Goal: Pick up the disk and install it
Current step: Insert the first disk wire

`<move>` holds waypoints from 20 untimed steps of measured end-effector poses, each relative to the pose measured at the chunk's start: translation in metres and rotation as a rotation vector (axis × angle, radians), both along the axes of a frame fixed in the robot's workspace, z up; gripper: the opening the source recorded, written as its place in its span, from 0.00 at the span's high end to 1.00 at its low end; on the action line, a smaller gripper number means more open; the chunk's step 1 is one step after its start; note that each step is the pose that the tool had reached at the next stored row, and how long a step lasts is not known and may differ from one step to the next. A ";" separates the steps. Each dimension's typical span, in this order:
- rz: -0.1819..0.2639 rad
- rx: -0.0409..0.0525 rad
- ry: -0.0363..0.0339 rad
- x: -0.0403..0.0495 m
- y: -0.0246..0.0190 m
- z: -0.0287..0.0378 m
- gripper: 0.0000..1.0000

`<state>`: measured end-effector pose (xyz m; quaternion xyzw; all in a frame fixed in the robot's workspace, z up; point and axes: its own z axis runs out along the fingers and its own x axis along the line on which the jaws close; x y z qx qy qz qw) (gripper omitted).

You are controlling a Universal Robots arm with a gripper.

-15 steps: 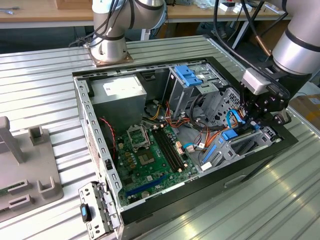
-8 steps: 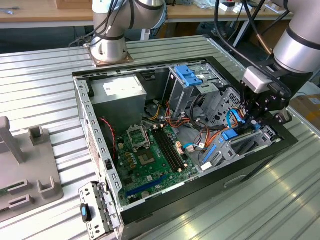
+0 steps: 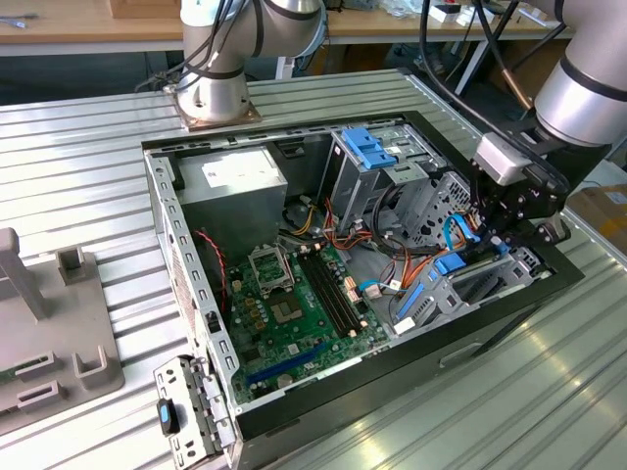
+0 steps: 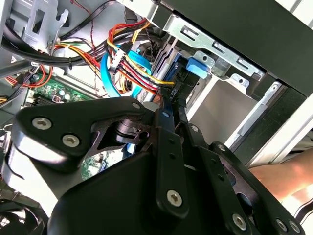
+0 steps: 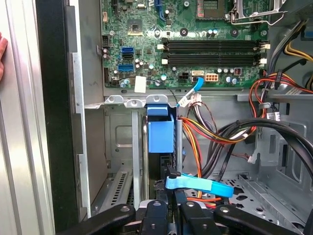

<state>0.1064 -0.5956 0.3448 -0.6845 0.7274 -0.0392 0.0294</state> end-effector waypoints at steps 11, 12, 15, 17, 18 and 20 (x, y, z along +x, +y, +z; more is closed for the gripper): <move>0.000 0.0332 0.0000 0.0000 -0.0018 -0.0018 0.83; 0.000 0.0334 0.0000 0.0000 -0.0021 -0.0018 0.83; 0.000 0.0333 0.0000 -0.0002 -0.0042 -0.0028 0.83; 0.000 0.0335 0.0000 -0.0002 -0.0044 -0.0030 0.83; 0.000 0.0335 0.0000 -0.0002 -0.0045 -0.0030 0.83; 0.000 0.0333 0.0000 -0.0001 -0.0046 -0.0030 0.83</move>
